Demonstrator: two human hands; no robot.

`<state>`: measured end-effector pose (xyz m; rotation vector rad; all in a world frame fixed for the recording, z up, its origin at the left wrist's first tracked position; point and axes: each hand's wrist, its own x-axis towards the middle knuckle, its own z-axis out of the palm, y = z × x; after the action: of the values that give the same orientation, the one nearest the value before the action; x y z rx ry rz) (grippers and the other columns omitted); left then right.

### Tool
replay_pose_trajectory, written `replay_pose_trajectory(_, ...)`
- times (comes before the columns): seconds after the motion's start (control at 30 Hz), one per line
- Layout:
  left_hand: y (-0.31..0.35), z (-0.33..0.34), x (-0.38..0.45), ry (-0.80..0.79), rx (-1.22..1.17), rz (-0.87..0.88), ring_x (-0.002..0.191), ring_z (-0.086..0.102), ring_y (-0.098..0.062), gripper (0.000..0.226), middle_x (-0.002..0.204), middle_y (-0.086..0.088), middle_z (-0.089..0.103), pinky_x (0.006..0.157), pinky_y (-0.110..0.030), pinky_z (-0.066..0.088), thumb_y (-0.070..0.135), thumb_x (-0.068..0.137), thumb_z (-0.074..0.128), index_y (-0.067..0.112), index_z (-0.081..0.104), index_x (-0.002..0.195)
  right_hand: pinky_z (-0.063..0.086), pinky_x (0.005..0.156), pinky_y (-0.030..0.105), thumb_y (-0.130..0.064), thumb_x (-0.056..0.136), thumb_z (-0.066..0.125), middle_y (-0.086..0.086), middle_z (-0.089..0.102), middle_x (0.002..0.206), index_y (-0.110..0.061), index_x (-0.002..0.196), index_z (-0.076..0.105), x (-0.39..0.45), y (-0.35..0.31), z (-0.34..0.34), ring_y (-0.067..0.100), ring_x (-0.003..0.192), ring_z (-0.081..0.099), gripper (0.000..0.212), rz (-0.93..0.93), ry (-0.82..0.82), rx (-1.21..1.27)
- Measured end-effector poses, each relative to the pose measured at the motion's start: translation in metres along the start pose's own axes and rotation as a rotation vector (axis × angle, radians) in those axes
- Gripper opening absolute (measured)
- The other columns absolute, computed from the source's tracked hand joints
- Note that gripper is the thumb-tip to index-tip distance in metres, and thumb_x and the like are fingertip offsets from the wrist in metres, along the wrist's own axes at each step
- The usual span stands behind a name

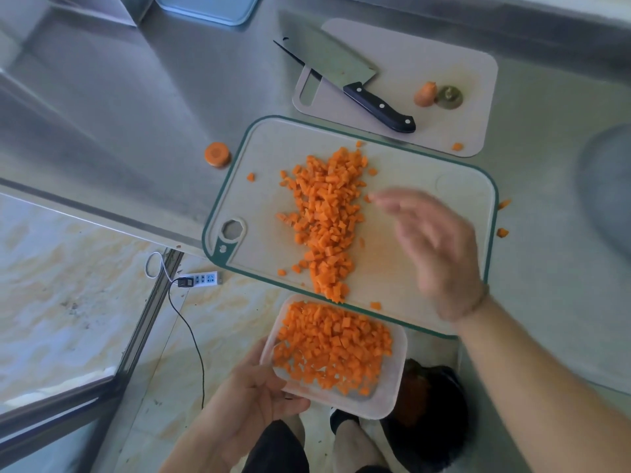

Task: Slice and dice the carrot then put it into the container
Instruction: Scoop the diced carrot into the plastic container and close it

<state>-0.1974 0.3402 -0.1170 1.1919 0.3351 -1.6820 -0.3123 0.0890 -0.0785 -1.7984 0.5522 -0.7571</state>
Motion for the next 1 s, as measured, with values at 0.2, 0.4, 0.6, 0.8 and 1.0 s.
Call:
replay_pose_trajectory(0.2, 0.011, -0.013, -0.006, 0.003, -0.023, 0.009, 0.091, 0.067, -0.044, 0.081, 0.125, -0.031, 0.064, 0.066, -0.045, 0.063, -0.003, 0.052, 0.057, 0.01, 0.062, 0.132, 0.043, 0.103, 0.022, -0.038, 0.097, 0.039, 0.006, 0.062, 0.127, -0.004, 0.125, 0.061, 0.1, 0.033, 0.002, 0.012, 0.123, 0.056, 0.049, -0.005, -0.22, -0.212)
replay_pose_trajectory(0.4, 0.021, -0.024, -0.013, -0.018, -0.032, 0.036, 0.086, 0.068, -0.039, 0.073, 0.116, -0.026, 0.069, 0.064, -0.043, 0.063, -0.002, 0.052, 0.056, 0.011, 0.07, 0.123, 0.039, 0.108, 0.02, -0.05, 0.096, 0.03, 0.003, 0.061, 0.133, -0.01, 0.129, 0.061, 0.122, 0.053, 0.017, 0.009, 0.13, 0.049, 0.06, -0.011, -0.36, -0.384)
replay_pose_trajectory(0.6, 0.023, -0.024, -0.013, -0.029, -0.027, 0.026, 0.092, 0.066, -0.041, 0.076, 0.125, -0.026, 0.066, 0.064, -0.042, 0.063, -0.001, 0.054, 0.057, 0.012, 0.068, 0.128, 0.039, 0.112, 0.034, -0.044, 0.098, 0.037, 0.004, 0.062, 0.131, -0.01, 0.126, 0.064, 0.109, 0.053, 0.021, 0.012, 0.132, 0.048, 0.051, -0.083, -0.424, -0.388)
replay_pose_trajectory(0.8, 0.024, -0.022, -0.013, -0.02, -0.028, 0.024, 0.091, 0.066, -0.042, 0.077, 0.125, -0.026, 0.067, 0.063, -0.042, 0.063, -0.001, 0.054, 0.056, 0.013, 0.067, 0.129, 0.047, 0.103, 0.037, -0.04, 0.096, 0.043, 0.004, 0.067, 0.121, -0.008, 0.12, 0.067, 0.085, 0.042, 0.027, 0.013, 0.119, 0.059, 0.046, -0.092, -0.42, -0.264)
replay_pose_trajectory(1.0, 0.024, -0.019, -0.013, -0.015, -0.044, 0.028, 0.085, 0.067, -0.041, 0.075, 0.121, -0.027, 0.068, 0.061, -0.041, 0.063, -0.002, 0.053, 0.056, 0.014, 0.07, 0.124, 0.05, 0.094, 0.044, -0.041, 0.095, 0.048, 0.004, 0.07, 0.111, -0.007, 0.112, 0.07, 0.053, 0.031, 0.039, 0.016, 0.109, 0.063, 0.044, -0.085, -0.418, -0.178)
